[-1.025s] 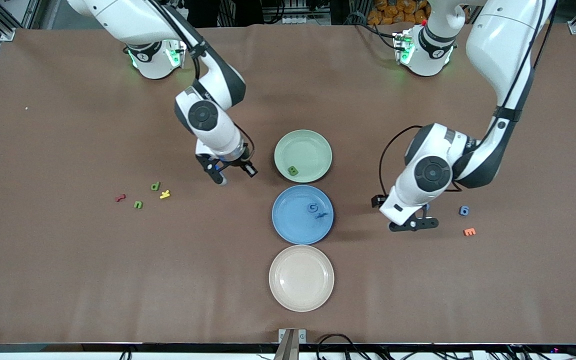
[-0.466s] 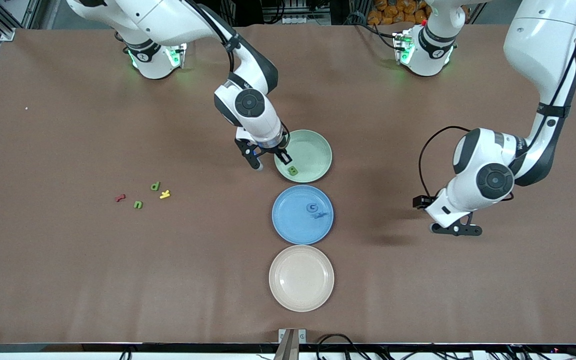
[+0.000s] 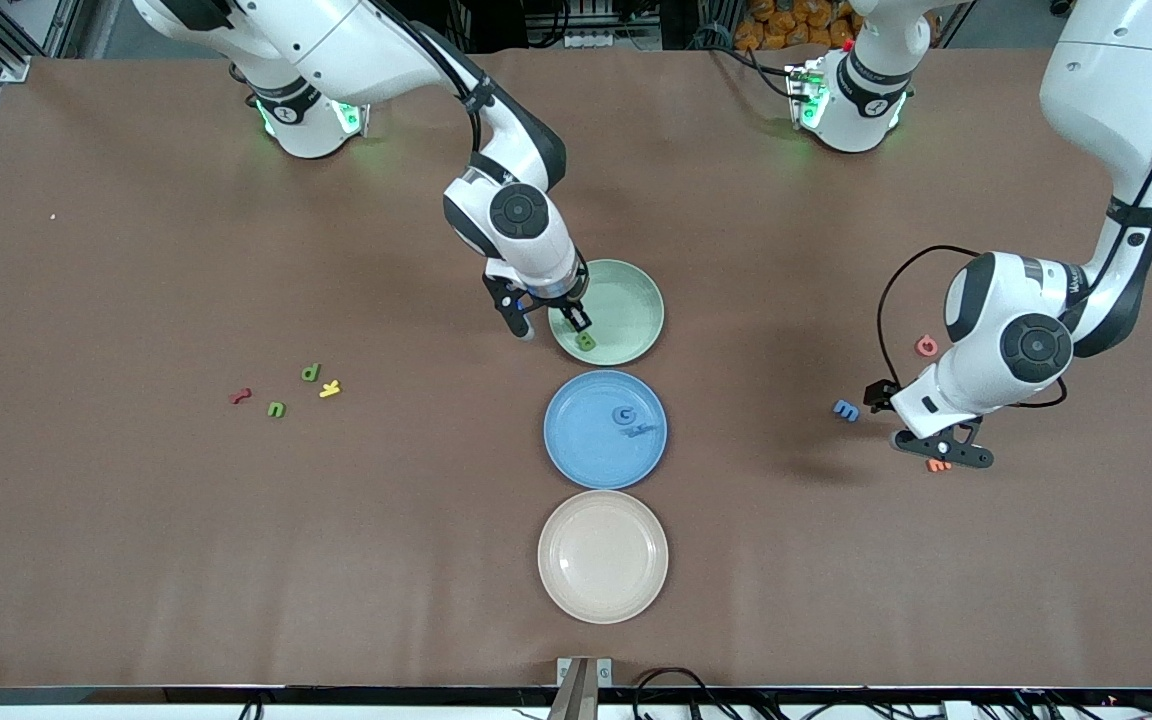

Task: Sort letters by color into matching plates
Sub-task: 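Place green N on the green plate while the left gripper returns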

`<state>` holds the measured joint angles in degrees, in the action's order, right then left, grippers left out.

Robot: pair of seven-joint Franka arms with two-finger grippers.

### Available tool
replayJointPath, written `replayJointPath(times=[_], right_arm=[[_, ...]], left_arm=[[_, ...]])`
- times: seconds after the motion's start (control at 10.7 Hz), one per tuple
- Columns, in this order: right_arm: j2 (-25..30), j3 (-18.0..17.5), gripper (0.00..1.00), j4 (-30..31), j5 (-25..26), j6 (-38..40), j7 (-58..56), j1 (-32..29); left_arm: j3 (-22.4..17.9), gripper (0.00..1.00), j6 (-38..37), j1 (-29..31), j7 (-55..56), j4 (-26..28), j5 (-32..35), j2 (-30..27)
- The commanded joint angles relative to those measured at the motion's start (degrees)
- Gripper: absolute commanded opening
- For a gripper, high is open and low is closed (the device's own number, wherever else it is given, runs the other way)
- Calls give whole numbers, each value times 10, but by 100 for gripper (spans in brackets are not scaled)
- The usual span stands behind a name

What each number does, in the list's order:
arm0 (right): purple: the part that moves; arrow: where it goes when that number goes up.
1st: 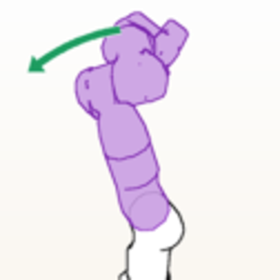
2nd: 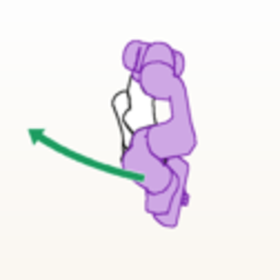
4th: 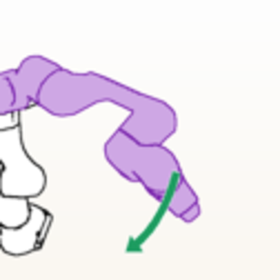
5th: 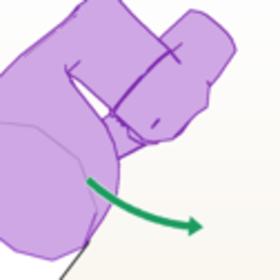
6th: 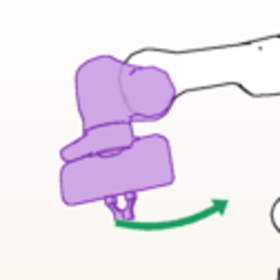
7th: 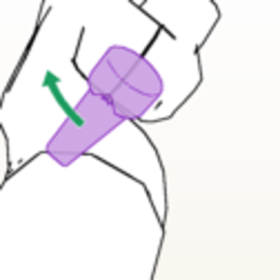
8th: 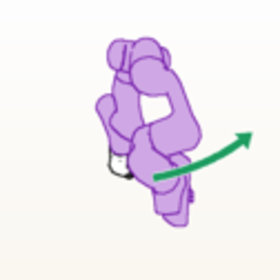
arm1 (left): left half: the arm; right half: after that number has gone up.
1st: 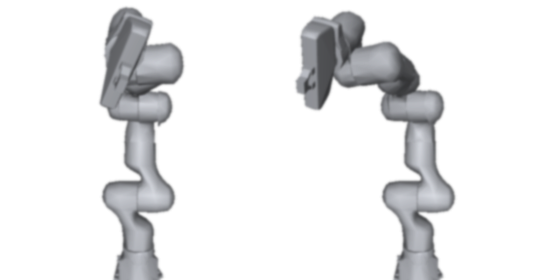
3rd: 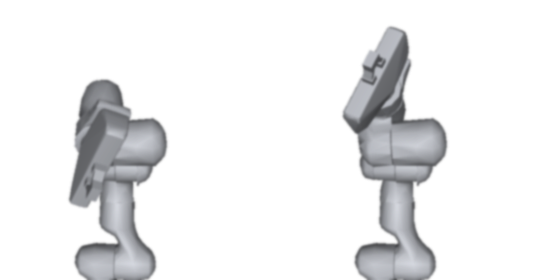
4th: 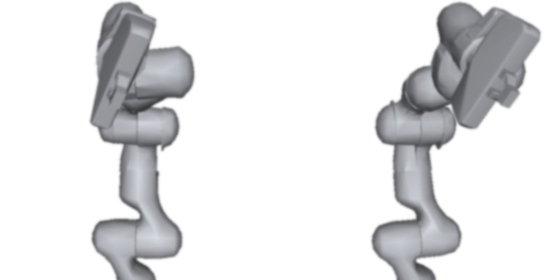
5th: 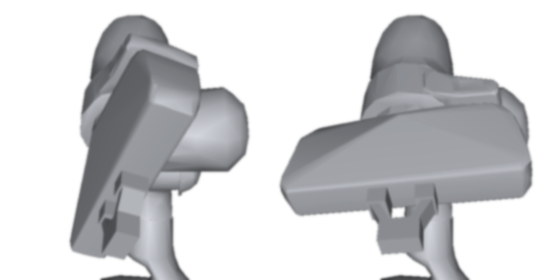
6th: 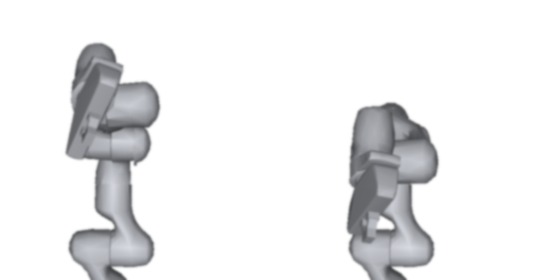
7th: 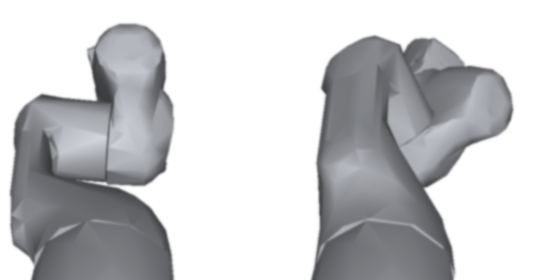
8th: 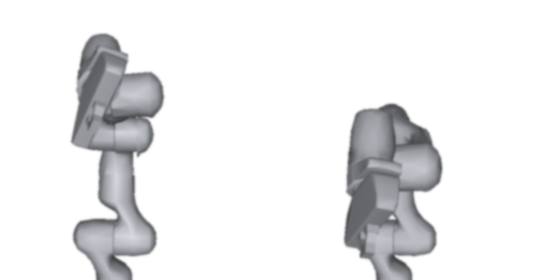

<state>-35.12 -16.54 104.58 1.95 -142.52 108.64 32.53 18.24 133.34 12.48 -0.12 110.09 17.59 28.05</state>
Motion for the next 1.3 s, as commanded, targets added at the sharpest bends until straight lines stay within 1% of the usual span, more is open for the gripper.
replayJointPath(times=[0.0, 0.19, 0.28, 0.37, 0.47, 0.65, 0.84, 1.21], right_arm=[[-15, -1, 88, -29, 10, 3, 46, -6], [-7, -4, 88, -30, 8, 17, 46, -23], [1, -22, 88, -30, 9, 43, 46, -41], [12, -36, 88, -27, 9, 50, 44, -65], [22, -43, 88, -25, 9, 66, 39, -82], [42, -76, 87, -18, 9, 120, 11, -137], [86, -82, 87, 27, 9, 140, -38, -173], [138, -87, 87, 105, 8, 144, -140, -227]], left_arm=[[7, 100, 66, 35, -15, 57, 54, -19], [7, 100, 108, 67, -25, 79, 56, -16], [7, 100, 139, 88, -51, 85, 58, -5], [7, 100, 168, 113, -88, 86, 58, 9], [8, 100, 176, 130, -117, 86, 58, 17], [9, 100, 176, 130, -119, 83, 56, 25], [10, 100, 176, 127, -114, 79, 54, 39], [11, 100, 176, 121, -113, 77, 53, 46]])
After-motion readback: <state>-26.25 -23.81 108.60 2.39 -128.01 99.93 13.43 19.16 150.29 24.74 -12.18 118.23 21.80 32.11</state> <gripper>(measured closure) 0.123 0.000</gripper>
